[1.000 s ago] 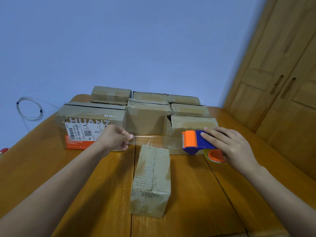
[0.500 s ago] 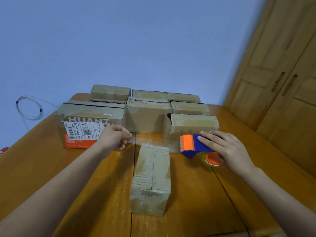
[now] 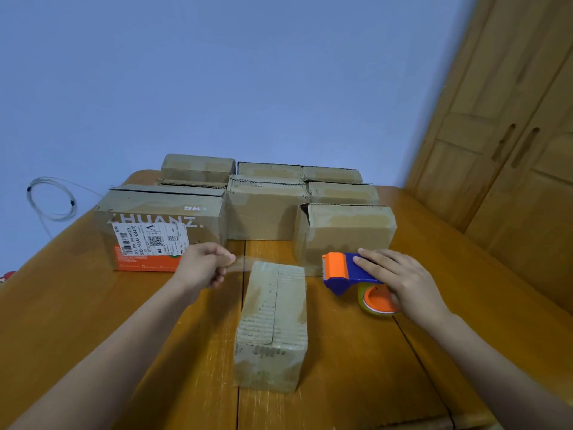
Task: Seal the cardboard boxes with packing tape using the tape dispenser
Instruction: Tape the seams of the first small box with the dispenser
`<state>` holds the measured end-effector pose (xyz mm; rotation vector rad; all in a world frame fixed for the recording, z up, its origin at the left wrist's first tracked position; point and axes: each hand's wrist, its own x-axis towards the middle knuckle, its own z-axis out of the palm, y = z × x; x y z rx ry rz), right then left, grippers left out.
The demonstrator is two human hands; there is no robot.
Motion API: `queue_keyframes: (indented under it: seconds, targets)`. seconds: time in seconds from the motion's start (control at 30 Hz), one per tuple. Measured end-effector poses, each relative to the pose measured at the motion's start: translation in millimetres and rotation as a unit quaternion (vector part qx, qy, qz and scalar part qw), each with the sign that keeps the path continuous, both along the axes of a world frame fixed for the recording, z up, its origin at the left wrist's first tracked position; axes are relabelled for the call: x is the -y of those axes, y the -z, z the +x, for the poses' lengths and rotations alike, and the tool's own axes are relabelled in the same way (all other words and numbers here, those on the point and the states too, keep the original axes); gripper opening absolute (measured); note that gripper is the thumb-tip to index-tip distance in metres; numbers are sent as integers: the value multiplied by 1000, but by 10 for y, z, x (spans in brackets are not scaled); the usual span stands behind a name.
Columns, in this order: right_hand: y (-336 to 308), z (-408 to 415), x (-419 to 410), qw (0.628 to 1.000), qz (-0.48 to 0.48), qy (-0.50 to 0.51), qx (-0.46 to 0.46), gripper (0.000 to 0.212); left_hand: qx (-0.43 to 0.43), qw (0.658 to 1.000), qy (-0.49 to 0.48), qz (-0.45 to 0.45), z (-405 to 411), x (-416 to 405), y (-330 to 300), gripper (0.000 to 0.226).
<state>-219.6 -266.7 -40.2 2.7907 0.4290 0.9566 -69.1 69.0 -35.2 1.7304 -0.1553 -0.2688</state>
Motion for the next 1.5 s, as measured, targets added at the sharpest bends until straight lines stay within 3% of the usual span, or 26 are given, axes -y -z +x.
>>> queue_keyframes:
  seconds: [0.23,0.47,0.73,0.8,0.93,1.07,1.3,1.43,1.5]
  targets:
    - [406,21,-202,998,53,24,-26,91,-24,998,-32,-48,-214,184,326,11]
    - [335,107,-272,999,22,6,-38,88,107,993,-33,40,-360,302,489,14]
    - [192,83,-333,998,8,12,-58,86,88,980,35,174,-380,248,320,55]
    - [168,45,-359,998,1,24,-66,89,66,987,17,148,-348,192,200,58]
    - [167,-60,-483,997,19,46,-67,96,-5,996,38,81,-452,200,-249,41]
    - [197,-172,-745,996,17,56,-62,99,71,961,115,242,-540,341,-435,73]
    - [242,-202,-1111,984,12,141,-105,93,89,885,132,438,-513,473,-391,109]
    - [207,-213,-1105,976,3,159,-151,97,107,864,82,485,-593,576,-323,113]
    - [111,-222,-1116,977,7,139,-163,87,125,855,54,501,-630,623,-303,109]
